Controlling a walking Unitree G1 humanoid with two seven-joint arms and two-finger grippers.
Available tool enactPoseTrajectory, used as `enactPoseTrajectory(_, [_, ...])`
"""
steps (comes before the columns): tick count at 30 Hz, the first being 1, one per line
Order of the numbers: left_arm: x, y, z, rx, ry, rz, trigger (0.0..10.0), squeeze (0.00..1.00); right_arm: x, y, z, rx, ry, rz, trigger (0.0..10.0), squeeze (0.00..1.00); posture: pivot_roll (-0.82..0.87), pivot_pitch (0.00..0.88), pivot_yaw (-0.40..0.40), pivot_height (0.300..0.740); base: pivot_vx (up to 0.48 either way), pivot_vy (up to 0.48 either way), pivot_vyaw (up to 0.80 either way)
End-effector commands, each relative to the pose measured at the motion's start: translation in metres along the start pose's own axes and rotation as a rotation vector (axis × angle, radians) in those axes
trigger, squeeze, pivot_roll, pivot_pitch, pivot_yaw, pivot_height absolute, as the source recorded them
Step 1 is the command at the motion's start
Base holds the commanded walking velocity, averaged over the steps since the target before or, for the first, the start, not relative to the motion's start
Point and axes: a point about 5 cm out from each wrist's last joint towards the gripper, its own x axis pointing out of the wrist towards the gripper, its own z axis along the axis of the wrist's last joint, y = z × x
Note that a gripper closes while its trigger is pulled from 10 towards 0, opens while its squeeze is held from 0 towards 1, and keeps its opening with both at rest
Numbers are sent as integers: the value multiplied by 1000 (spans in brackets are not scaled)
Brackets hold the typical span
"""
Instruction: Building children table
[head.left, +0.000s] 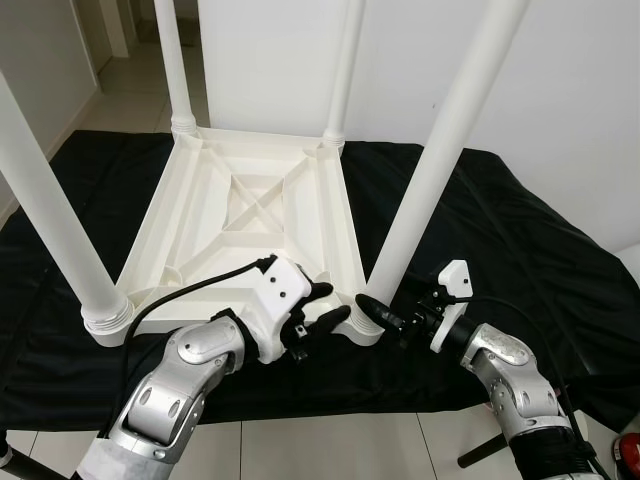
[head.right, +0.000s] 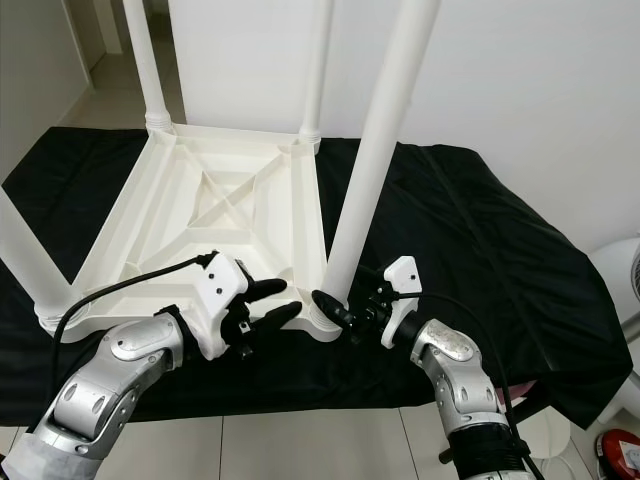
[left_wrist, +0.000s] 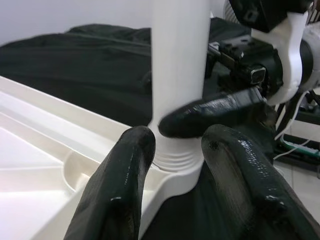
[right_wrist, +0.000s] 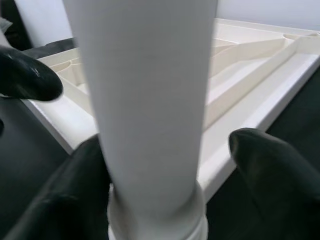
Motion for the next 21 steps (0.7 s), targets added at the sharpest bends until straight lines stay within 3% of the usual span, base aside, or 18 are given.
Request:
enactPoseTrajectory(1, [2, -6, -3, -27, 18, -19, 10000, 0, 0, -5, -2, -26, 30, 2, 4745, 0, -5, 0, -93, 740, 0, 0, 0])
enactPoseTrajectory(2, [1, -7, -4, -53, 29, -29, 10000, 0, 3, -6, -2, -34, 38, 18, 1608, 0, -1, 0, -95, 740, 0, 0, 0])
enactPoseTrajectory(4, [1, -7, -4, -53, 29, -29, 10000, 0, 3, -6, -2, -34, 38, 18, 1608, 0, -1, 0, -95, 740, 0, 0, 0])
enactPoseTrajectory(5, [0, -8, -5, -50, 36, -29, 10000, 0, 6, -6, -2, -40, 44, 28, 0, 0, 1, 0, -96, 740, 0, 0, 0])
enactPoseTrajectory(16, [0, -9, -4, -48, 55, -30, 10000, 0, -2, -11, -8, -42, 62, -14, 0, 0, -2, 0, -103, 740, 0, 0, 0])
enactPoseTrajectory(17, [1, -9, -3, -47, 50, -22, 10000, 0, -4, -9, -10, -36, 66, -47, 4588, 0, -2, 0, -103, 740, 0, 0, 0])
enactPoseTrajectory(19, [2, -8, -3, -46, 48, -16, 10000, 0, -5, -8, -11, -33, 68, -69, 4588, 0, -2, 0, -103, 740, 0, 0, 0])
enactPoseTrajectory(20, [3, -7, -2, -51, 45, -7, 10000, 0, -6, -6, -14, -24, 73, -111, 10000, 0, -10, 0, -100, 740, 0, 0, 0])
enactPoseTrajectory(21, [3, -7, -2, -51, 45, -7, 10000, 0, -6, -6, -14, -24, 73, -111, 10000, 0, -10, 0, -100, 740, 0, 0, 0])
